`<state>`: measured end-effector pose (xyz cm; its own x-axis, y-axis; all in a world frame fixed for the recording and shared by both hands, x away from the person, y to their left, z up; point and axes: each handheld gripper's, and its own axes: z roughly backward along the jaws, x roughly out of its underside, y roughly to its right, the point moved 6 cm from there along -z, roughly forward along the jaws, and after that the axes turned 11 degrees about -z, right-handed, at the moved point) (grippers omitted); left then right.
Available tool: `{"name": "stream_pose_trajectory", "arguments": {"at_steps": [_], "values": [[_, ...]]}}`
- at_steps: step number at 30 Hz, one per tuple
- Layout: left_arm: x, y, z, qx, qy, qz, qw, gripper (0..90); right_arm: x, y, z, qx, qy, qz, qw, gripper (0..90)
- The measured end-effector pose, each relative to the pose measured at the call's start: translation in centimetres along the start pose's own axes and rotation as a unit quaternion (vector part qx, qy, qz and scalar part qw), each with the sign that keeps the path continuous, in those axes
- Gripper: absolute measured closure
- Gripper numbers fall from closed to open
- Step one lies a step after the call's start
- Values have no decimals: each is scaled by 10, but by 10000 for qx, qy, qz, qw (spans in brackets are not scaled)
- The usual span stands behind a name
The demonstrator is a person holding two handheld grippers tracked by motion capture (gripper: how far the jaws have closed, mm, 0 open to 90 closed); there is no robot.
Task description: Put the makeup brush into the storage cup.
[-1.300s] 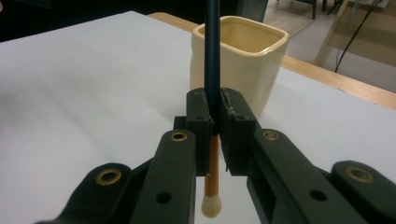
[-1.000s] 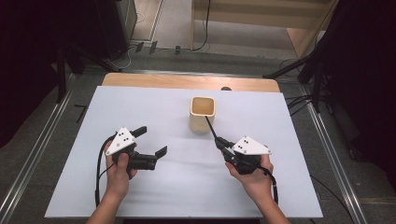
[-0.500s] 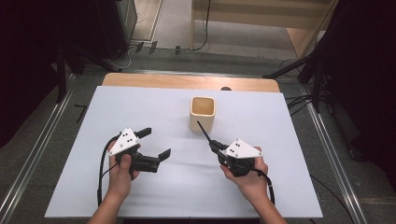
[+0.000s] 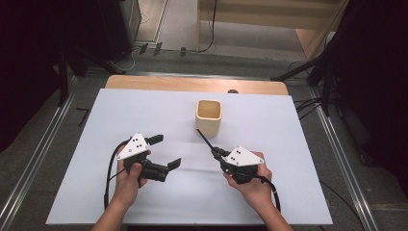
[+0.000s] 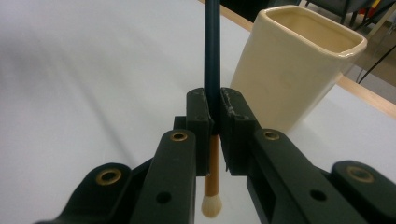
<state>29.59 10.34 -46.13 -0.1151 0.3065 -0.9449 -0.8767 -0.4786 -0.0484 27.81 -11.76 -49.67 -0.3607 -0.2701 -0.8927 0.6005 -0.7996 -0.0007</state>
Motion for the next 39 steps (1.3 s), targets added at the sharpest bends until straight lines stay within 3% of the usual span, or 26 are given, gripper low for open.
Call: {"name": "stream_pose_trajectory", "arguments": {"at_steps": [3,8,10,17,18,23,25,27,29,39], "values": [[-1,3,-1,133,-12,23,9999,0,0,-2,-1,-1,-5,42,10000,843],[-2,9,-5,313,-94,-44,9995,1,1,-5,-3,42,-12,321,9995,843],[-3,11,-6,320,-123,-41,9994,32,1,-5,-3,50,-12,354,9994,843],[-4,13,-10,250,-209,83,9994,79,2,-11,-5,44,69,800,9968,843],[-4,12,-11,167,-251,168,9994,128,2,-13,-5,36,78,900,9959,843],[-5,13,-11,163,-288,210,9992,227,4,-18,-8,-13,74,1179,9930,843],[-5,14,-11,231,-275,253,9990,259,4,-19,-8,-31,68,1242,9922,843],[-6,15,-11,264,-273,294,9988,362,4,-22,-10,-27,96,1462,9892,843],[-6,15,-11,310,-275,296,9987,409,5,-24,-10,-29,98,1560,9877,842],[-5,15,-11,535,-285,460,9971,548,7,-31,-12,-55,90,1919,9814,842]]}}
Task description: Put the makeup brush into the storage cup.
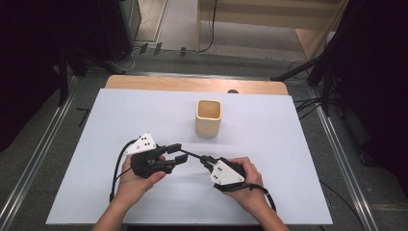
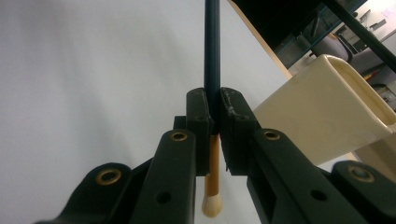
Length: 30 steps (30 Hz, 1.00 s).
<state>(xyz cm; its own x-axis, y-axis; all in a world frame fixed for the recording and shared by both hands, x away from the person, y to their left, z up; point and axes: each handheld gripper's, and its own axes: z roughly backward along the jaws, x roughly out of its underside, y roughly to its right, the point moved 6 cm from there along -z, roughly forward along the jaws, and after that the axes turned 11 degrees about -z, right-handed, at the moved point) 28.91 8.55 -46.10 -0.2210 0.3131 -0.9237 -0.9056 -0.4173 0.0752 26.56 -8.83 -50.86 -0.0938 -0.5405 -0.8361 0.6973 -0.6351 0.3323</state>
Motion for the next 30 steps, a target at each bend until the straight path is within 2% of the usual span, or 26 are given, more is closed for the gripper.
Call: {"name": "stream_pose_trajectory", "arguments": {"at_steps": [2,5,13,21,28,30], "values": [[0,0,0,27,-15,31,10000,566,0,0,0,-4,-8,21,10000,842],[1,-1,-1,57,-34,95,9999,585,0,-2,-1,57,-3,241,9997,842],[2,-3,-1,126,-119,182,9997,660,2,-4,-3,170,-76,520,9985,842],[5,-3,-3,215,-213,226,9993,738,2,-4,-3,251,-100,586,9979,841],[6,-4,-4,320,-256,294,9987,822,3,-4,-4,302,-123,768,9965,840],[6,-4,-4,426,-233,356,9982,845,3,-4,-5,317,-125,795,9963,840]]}}
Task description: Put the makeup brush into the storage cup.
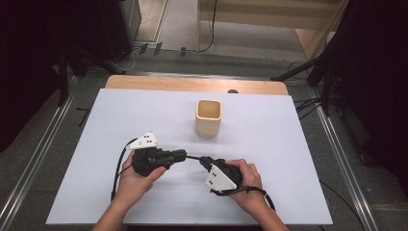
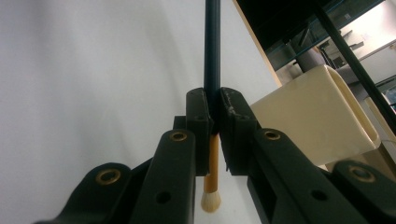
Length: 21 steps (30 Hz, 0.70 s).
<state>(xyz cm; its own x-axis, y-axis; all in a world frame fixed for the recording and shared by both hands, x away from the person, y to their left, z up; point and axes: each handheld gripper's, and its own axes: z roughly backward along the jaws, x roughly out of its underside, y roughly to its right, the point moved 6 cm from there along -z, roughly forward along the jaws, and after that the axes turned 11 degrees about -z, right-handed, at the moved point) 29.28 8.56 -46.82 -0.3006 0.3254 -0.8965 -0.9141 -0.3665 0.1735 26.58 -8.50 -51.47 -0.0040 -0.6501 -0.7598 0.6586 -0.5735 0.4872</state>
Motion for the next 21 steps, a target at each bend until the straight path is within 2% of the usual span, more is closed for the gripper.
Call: {"name": "stream_pose_trajectory", "arguments": {"at_steps": [6,7,8,9,10,12,13,14,18,19,21], "values": [[1,-1,0,82,-5,62,9999,862,0,0,0,-3,0,-30,10000,836],[1,-1,1,94,-11,58,9999,863,1,0,0,-1,-7,-48,10000,829],[0,0,1,100,7,41,9999,863,1,1,-1,-4,17,-122,9999,781],[0,0,1,100,7,41,9999,863,1,1,-1,-4,17,-122,9999,781],[0,-1,1,88,9,29,10000,863,1,1,-1,-58,37,-306,9995,740],[0,-1,2,19,53,37,10000,863,1,2,-1,-104,81,-514,9986,684],[0,-1,2,19,53,37,10000,864,1,2,-1,-104,81,-514,9986,684],[0,-2,2,-4,50,23,10000,864,0,2,0,-182,129,-758,9969,659],[-2,-3,5,-116,144,-39,9998,864,-2,6,2,-191,197,-1252,9918,621],[-2,-3,5,-116,144,-39,9998,864,-2,6,2,-191,197,-1252,9918,621],[-2,-3,6,-161,146,-128,9997,865,-2,9,3,-158,215,-1444,9892,619]]}}
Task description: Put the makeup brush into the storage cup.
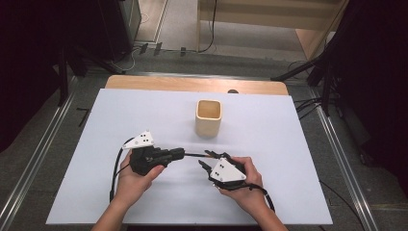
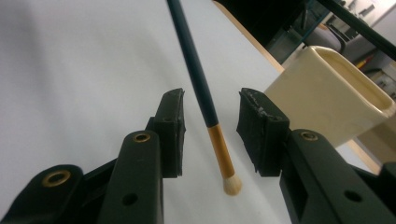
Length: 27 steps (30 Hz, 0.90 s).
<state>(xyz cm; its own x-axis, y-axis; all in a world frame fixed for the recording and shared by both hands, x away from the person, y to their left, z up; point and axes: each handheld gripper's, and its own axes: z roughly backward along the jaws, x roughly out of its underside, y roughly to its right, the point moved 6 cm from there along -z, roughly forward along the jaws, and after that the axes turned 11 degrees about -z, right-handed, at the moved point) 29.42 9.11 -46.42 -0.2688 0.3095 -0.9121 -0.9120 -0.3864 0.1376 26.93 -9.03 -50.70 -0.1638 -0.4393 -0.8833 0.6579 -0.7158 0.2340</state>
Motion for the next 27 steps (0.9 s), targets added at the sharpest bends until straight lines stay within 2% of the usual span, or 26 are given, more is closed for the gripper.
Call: {"name": "stream_pose_trajectory", "arguments": {"at_steps": [2,3,4,8,9,10,11,12,13,14,15,16,17,18,19,20,21,22,24,25,26,27], "values": [[-1,1,1,-49,58,-19,10000,865,-1,3,2,48,39,-251,9997,619],[-2,0,2,-110,96,-43,9999,865,-4,6,4,58,116,-536,9985,617],[-2,0,2,-110,96,-43,9999,865,-4,6,4,58,116,-536,9985,617],[-4,-2,6,-222,219,-58,9995,865,-10,9,9,13,343,-1124,9931,599],[-6,-2,8,-263,290,-53,9992,865,-14,8,11,-71,471,-1433,9885,592],[-6,-2,8,-263,290,-53,9992,865,-14,8,11,-71,471,-1433,9885,592],[-7,-2,10,-322,354,-74,9988,865,-17,6,12,-171,534,-1773,9825,592],[-7,-2,10,-322,354,-74,9988,865,-19,5,13,-195,566,-1921,9795,593],[-8,-2,10,-337,370,-106,9987,865,-19,5,13,-195,566,-1921,9795,593],[-8,-1,11,-361,405,-123,9985,865,-21,5,13,-196,607,-2066,9764,594],[-9,-1,11,-389,421,-153,9982,865,-22,4,14,-240,645,-2257,9718,595],[-9,-1,12,-412,442,-165,9980,865,-24,3,15,-341,717,-2632,9615,600],[-10,-1,13,-461,490,-196,9975,866,-25,2,15,-372,738,-2794,9566,600],[-10,-1,13,-461,490,-196,9975,865,-25,2,15,-372,738,-2794,9566,600],[-10,-1,13,-480,517,-196,9973,865,-24,2,15,-387,683,-3102,9474,605],[-11,-1,13,-505,557,-180,9970,865,-24,2,15,-387,683,-3102,9474,605],[-11,-2,14,-550,604,-175,9965,865,-24,0,14,-488,634,-3434,9358,620],[-11,-2,14,-550,604,-175,9965,866,-24,-1,13,-527,605,-3572,9306,620],[-12,-1,15,-620,689,-162,9956,865,-24,-2,13,-485,545,-3795,9223,609],[-12,-1,15,-620,689,-162,9956,865,-24,-2,13,-485,545,-3795,9223,609],[-13,0,16,-666,750,-168,9948,865,-24,-2,14,-481,563,-4051,9113,595],[-13,0,16,-666,750,-168,9948,865,-24,-2,14,-481,563,-4051,9113,595]]}}
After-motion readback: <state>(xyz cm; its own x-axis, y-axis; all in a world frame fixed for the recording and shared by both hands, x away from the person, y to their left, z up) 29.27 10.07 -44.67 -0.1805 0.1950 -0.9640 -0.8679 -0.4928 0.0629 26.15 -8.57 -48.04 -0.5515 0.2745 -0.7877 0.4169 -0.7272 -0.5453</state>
